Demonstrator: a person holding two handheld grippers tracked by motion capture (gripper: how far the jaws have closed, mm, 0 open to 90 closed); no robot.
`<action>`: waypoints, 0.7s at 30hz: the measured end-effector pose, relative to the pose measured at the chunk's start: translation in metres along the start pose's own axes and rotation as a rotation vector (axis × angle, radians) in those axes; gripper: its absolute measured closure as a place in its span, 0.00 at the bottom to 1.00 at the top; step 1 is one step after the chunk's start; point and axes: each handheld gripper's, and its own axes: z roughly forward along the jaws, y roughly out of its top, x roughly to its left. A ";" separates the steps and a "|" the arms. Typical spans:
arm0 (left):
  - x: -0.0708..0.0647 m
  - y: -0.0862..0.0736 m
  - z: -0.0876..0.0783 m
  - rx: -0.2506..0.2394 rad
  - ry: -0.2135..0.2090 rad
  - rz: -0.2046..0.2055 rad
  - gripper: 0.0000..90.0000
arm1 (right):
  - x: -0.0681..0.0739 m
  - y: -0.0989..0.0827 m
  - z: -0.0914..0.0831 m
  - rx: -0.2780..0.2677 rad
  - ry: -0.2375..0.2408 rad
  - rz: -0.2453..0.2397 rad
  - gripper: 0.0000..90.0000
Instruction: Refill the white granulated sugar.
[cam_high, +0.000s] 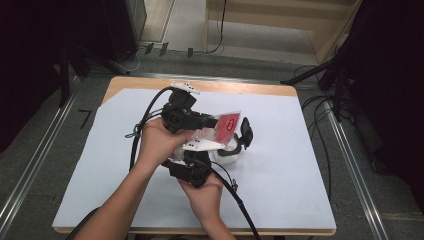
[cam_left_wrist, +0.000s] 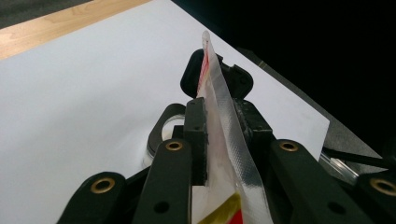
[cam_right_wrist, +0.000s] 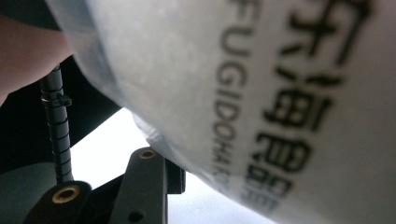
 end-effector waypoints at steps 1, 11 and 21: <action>0.000 0.000 0.000 -0.002 -0.002 0.001 0.86 | 0.000 0.000 0.000 -0.001 -0.002 0.001 0.71; -0.001 0.000 0.000 -0.004 -0.002 0.005 0.86 | 0.000 0.000 0.000 -0.006 -0.001 0.001 0.71; -0.001 0.000 0.002 0.001 0.003 0.009 0.86 | -0.002 -0.001 0.000 -0.004 0.003 0.000 0.71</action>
